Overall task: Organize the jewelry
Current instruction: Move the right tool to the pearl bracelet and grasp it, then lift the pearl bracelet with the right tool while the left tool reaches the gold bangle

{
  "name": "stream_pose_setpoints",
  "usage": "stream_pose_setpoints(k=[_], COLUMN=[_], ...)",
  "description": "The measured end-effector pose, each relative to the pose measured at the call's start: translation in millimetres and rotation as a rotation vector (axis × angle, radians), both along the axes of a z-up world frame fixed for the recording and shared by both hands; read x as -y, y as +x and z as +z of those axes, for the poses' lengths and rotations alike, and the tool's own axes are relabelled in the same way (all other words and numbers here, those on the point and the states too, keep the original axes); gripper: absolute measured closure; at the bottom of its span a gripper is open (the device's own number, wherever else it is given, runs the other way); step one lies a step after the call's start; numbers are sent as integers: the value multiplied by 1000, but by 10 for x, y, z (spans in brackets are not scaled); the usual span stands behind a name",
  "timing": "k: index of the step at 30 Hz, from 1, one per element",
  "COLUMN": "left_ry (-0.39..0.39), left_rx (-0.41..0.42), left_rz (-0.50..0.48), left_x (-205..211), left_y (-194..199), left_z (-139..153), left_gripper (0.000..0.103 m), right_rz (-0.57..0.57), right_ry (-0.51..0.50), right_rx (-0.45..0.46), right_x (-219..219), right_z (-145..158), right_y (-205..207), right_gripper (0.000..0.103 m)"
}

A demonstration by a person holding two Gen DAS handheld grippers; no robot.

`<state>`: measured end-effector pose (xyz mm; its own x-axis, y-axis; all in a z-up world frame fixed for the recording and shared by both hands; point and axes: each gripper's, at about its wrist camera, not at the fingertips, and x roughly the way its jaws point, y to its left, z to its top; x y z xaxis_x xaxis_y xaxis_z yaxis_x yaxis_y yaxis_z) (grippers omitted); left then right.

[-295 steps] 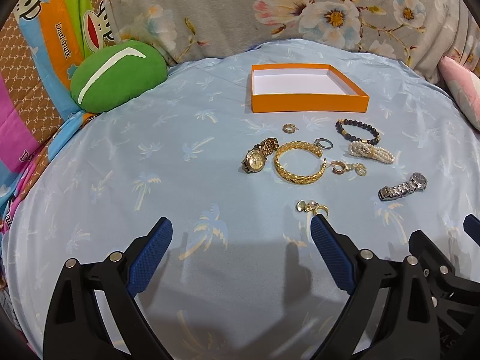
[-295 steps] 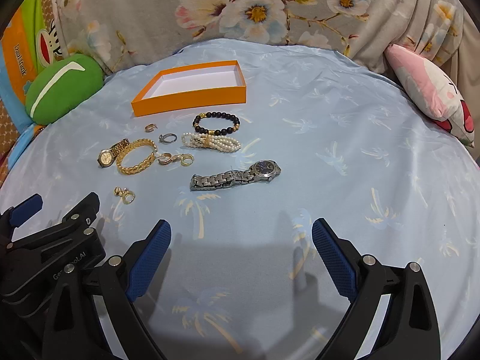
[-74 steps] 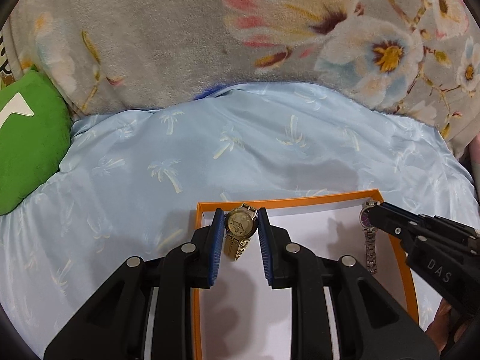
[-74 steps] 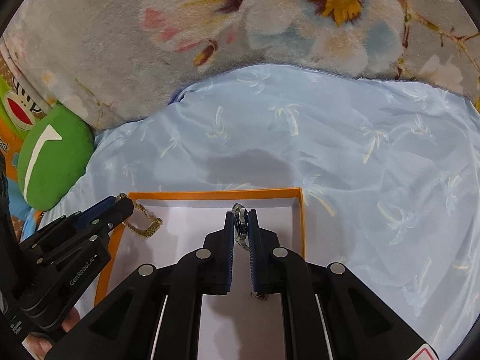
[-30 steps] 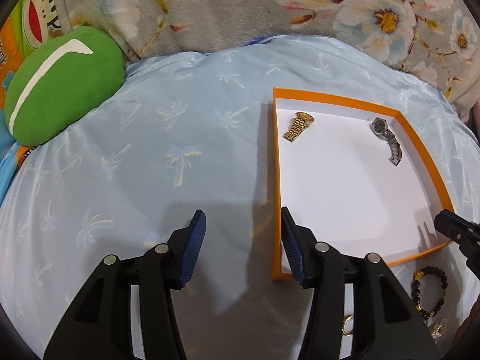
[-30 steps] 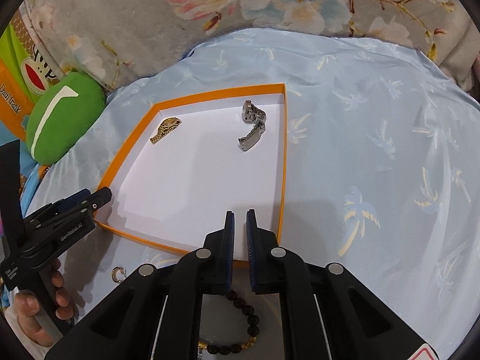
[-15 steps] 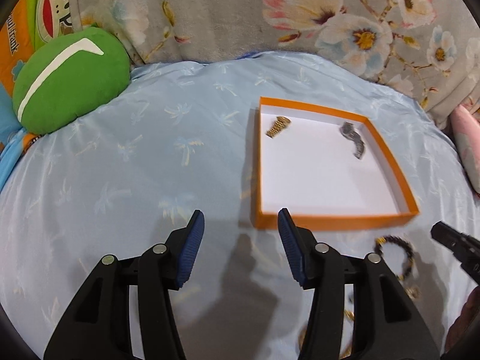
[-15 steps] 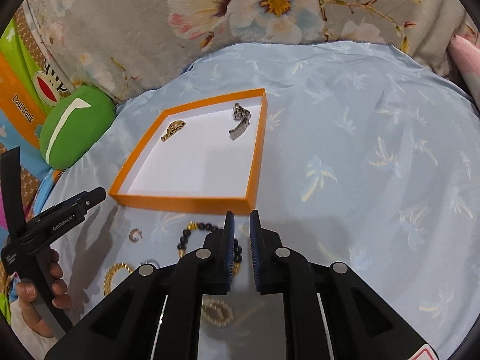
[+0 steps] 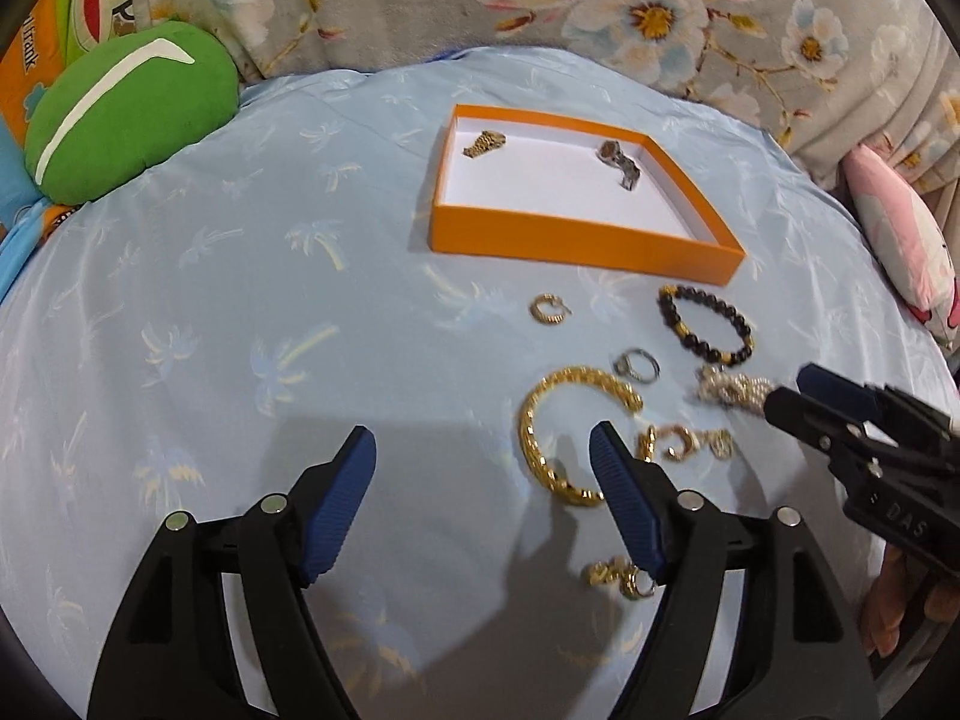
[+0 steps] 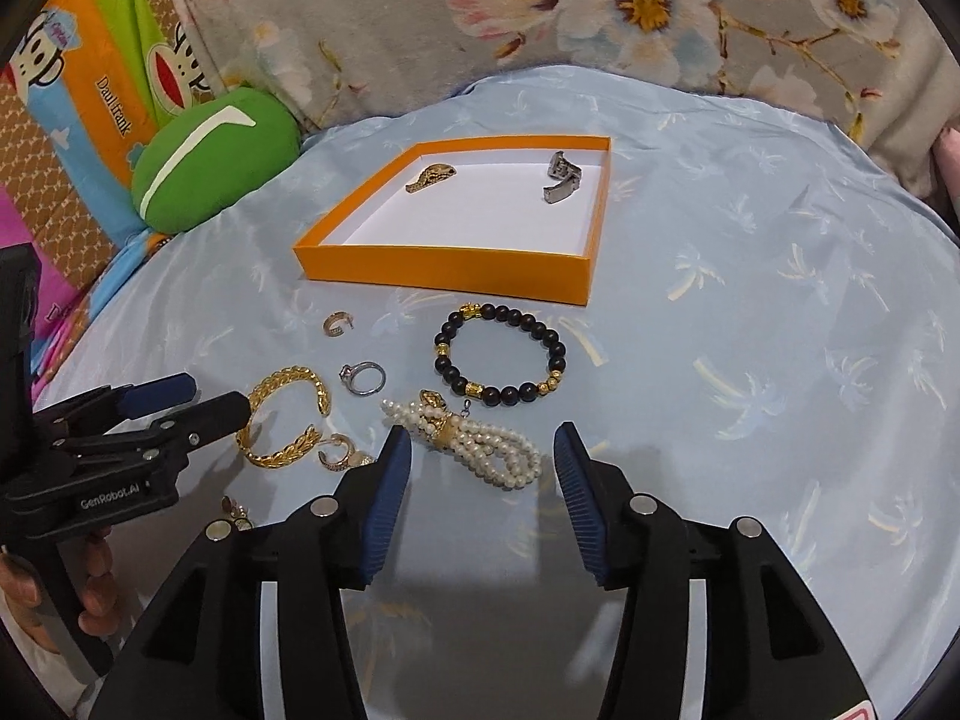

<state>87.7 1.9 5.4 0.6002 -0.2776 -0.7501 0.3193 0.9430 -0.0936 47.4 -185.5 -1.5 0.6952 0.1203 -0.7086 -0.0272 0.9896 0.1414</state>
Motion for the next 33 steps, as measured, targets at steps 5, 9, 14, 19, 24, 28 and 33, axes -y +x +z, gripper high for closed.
stream_pose_setpoints(k=[5,9,14,19,24,28,33], left_ry=[-2,13,31,35,73,110,114], left_rx=[5,3,-10,-15,-9,-3,0], left_rz=[-30,-43,-53,-67,-92,-92,-84], left_x=[50,92,141,166,250,318,350], left_y=[-75,-69,-43,-41,-56,-40,7], left_z=[-17,-35,-64,-76,-95,-110,-111], left_gripper=[24,24,23,22,20,20,21], right_rz=[23,40,38,0,-43,-55,-50], right_ry=[-12,-24,-38,0,24,28,27], right_rx=[-36,-50,-55,-51,-51,-51,-51], right_x=[-23,-88,-114,-71,-66,-91,-94], right_z=[-71,-91,-102,-104,-118,-119,-120], right_y=[98,145,157,56,-119,-195,-200], right_gripper=[53,53,71,83,83,83,81])
